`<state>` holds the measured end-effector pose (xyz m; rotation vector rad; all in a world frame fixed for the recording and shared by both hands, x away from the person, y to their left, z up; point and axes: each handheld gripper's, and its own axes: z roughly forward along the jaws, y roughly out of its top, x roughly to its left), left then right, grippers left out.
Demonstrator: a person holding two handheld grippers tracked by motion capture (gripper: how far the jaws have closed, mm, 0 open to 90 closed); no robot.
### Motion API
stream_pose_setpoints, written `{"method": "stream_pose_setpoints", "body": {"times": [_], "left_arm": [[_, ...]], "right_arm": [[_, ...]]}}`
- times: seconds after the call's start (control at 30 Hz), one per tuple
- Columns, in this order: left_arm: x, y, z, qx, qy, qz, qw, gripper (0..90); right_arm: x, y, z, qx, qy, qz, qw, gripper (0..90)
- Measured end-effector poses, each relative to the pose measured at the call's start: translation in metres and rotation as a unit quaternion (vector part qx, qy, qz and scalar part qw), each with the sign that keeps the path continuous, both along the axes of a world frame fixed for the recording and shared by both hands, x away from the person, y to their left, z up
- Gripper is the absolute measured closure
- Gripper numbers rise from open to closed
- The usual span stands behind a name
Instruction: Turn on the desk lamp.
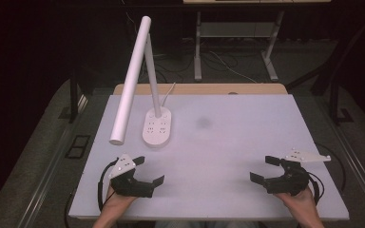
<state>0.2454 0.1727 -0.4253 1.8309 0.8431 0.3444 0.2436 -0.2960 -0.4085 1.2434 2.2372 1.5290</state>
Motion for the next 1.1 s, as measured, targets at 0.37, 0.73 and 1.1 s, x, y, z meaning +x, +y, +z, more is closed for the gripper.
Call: {"method": "stream_pose_setpoints", "body": {"times": [0.37, 0.73, 1.1], "left_arm": [[0.001, 0.000, 0.000, 0.003, 0.000, -0.005, 1.0000, 0.0], [0.001, 0.001, 0.001, 0.000, -0.001, -0.006, 1.0000, 0.0], [0.000, 0.000, 0.001, 0.000, 0.000, -0.018, 0.9998, 0.0]], "right_arm": [[0.000, 0.005, -0.003, -0.020, 0.017, 0.019, 0.9995, 0.0], [0.003, 0.008, -0.002, -0.020, 0.025, 0.034, 0.9989, 0.0], [0.005, 0.014, 0.009, -0.027, 0.026, 0.033, 0.9987, 0.0]]}}
